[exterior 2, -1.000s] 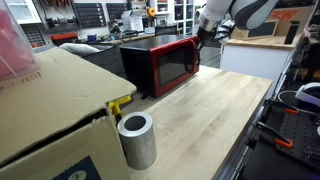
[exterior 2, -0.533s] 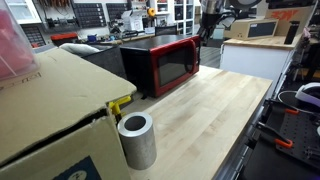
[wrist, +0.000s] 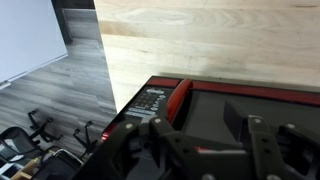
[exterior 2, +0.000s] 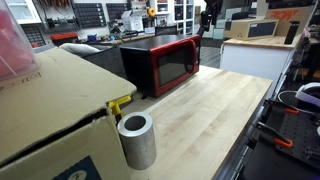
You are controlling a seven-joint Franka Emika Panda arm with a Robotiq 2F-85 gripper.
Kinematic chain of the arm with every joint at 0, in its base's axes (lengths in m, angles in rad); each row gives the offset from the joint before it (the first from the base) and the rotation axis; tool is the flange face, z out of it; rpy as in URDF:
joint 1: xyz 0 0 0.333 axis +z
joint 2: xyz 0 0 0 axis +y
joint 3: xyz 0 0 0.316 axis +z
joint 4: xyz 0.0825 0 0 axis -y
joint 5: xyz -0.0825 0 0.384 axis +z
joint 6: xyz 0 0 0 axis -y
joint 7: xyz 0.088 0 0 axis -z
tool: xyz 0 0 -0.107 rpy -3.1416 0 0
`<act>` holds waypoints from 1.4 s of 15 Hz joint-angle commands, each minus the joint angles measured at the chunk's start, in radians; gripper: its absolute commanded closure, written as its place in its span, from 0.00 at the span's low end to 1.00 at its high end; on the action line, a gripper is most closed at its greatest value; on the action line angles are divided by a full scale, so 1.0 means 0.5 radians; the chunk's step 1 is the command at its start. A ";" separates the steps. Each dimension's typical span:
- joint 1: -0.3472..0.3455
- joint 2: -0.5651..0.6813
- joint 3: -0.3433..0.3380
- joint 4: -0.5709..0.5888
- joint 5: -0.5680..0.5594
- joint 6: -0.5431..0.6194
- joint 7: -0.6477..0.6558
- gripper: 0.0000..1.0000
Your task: Close the microwave door.
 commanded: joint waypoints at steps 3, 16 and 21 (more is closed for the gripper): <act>0.015 0.053 -0.031 0.162 0.321 -0.134 -0.224 0.00; 0.005 0.255 -0.150 0.739 0.875 -0.713 -0.615 0.00; 0.007 0.282 -0.163 0.926 0.961 -0.820 -0.656 0.00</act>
